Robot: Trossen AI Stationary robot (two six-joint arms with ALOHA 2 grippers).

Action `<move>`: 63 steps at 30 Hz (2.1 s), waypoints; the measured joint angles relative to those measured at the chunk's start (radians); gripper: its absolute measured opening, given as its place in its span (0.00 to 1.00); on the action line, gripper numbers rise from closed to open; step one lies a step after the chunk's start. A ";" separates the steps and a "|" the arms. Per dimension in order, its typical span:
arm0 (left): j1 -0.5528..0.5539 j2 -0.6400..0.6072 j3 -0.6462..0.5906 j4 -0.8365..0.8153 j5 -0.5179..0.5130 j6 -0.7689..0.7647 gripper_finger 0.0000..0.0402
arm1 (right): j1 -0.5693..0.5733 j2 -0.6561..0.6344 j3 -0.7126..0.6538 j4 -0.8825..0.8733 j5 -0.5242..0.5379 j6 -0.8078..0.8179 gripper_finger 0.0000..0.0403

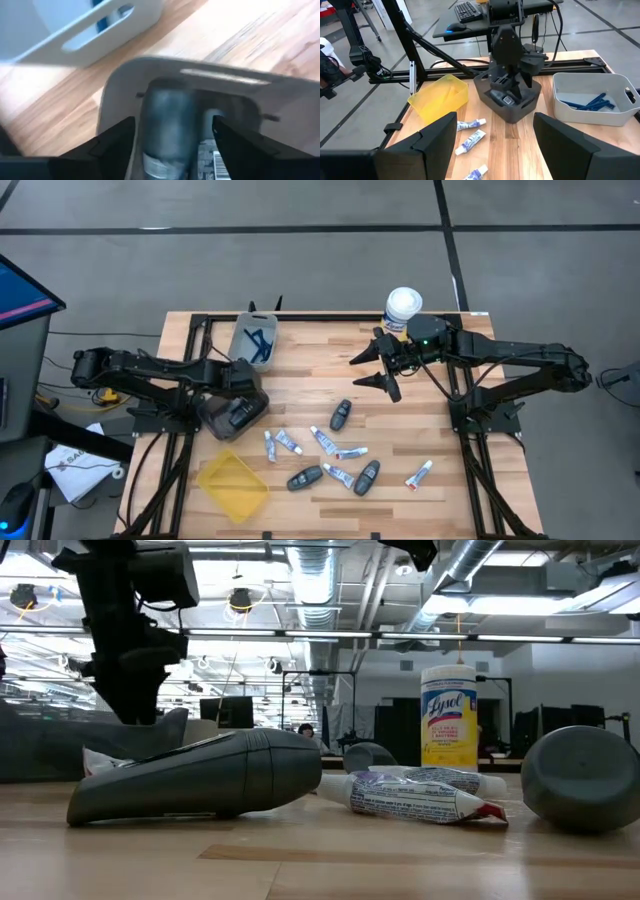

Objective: Pick & Place Travel size toiletries
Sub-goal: Put the deodorant into the black bin

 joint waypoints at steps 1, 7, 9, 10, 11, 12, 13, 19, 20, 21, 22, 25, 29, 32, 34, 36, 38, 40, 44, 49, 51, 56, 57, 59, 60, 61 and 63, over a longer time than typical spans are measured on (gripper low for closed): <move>0.000 0.000 0.000 0.016 0.000 0.011 0.67 | 0.000 0.000 0.000 0.000 0.000 0.000 0.63; 0.000 -0.006 0.000 0.034 -0.003 0.028 0.75 | 0.000 0.000 0.000 -0.011 0.000 0.004 0.63; 0.000 -0.019 0.008 0.034 0.016 0.019 0.75 | 0.000 -0.006 0.000 -0.027 0.000 0.009 0.63; 0.000 -0.030 0.016 0.034 0.030 0.018 0.75 | 0.000 -0.012 0.000 -0.035 0.000 0.010 0.63; 0.000 -0.044 0.027 0.034 0.046 0.017 0.75 | 0.000 -0.021 0.000 -0.048 0.000 0.010 0.63; 0.000 -0.058 0.040 0.035 0.065 0.017 0.75 | 0.000 -0.031 0.000 -0.067 0.000 0.010 0.63; -0.001 -0.073 0.054 0.035 0.080 0.018 0.75 | 0.000 -0.042 0.000 -0.086 0.000 0.012 0.63; -0.049 -0.104 0.156 0.154 0.093 0.058 0.72 | -0.015 -0.110 0.001 -0.214 0.004 0.056 0.63; -0.059 -0.100 0.166 0.213 0.092 0.085 0.72 | -0.016 -0.120 0.001 -0.231 0.006 0.062 0.63; -0.068 -0.090 0.172 0.277 0.087 0.113 0.72 | -0.016 -0.130 0.001 -0.248 0.006 0.067 0.63; -0.077 -0.074 0.174 0.355 0.081 0.149 0.72 | -0.015 -0.140 0.001 -0.265 0.006 0.075 0.63; -0.088 -0.011 0.175 0.545 0.057 0.214 0.73 | -0.011 -0.170 0.001 -0.293 0.004 0.096 0.63; -0.076 0.125 0.176 0.706 0.038 0.205 0.73 | -0.004 -0.199 0.001 -0.313 0.005 0.109 0.63; -0.072 0.249 0.208 0.765 0.032 0.187 0.73 | -0.004 -0.209 0.001 -0.313 0.005 0.117 0.63; -0.073 0.334 0.261 0.770 0.034 0.187 0.73 | -0.004 -0.207 0.001 -0.316 0.005 0.131 0.63; -0.079 0.417 0.324 0.769 0.034 0.191 0.73 | -0.004 -0.206 0.001 -0.318 0.005 0.134 0.63; -0.086 0.493 0.395 0.766 0.026 0.223 0.73 | -0.003 -0.201 0.001 -0.318 0.004 0.135 0.63; -0.096 0.561 0.465 0.766 0.012 0.264 0.73 | -0.002 -0.196 0.001 -0.330 0.005 0.135 0.63; -0.122 0.685 0.583 0.744 -0.047 0.336 0.73 | -0.002 -0.190 0.002 -0.343 0.004 0.140 0.63; -0.151 0.776 0.636 0.738 -0.121 0.360 0.73 | -0.002 -0.186 0.001 -0.359 0.004 0.145 0.63; -0.161 0.802 0.640 0.740 -0.143 0.350 0.73 | -0.002 -0.183 0.001 -0.369 0.004 0.150 0.63; -0.186 0.846 0.640 0.740 -0.152 0.296 0.73 | -0.002 -0.184 0.001 -0.368 0.004 0.152 0.63; -0.191 0.855 0.640 0.742 -0.152 0.291 0.73 | -0.002 -0.184 0.001 -0.368 0.004 0.153 0.63; -0.199 0.869 0.639 0.738 -0.155 0.288 0.73 | -0.002 -0.185 0.001 -0.369 0.004 0.153 0.63; -0.204 0.875 0.639 0.740 -0.156 0.288 0.73 | -0.002 -0.185 0.001 -0.370 0.004 0.153 0.63; -0.207 0.882 0.639 0.736 -0.157 0.288 0.73 | -0.002 -0.185 0.001 -0.369 0.004 0.152 0.63; -0.214 0.900 0.640 0.734 -0.157 0.287 0.73 | -0.002 -0.185 0.001 -0.369 0.004 0.152 0.63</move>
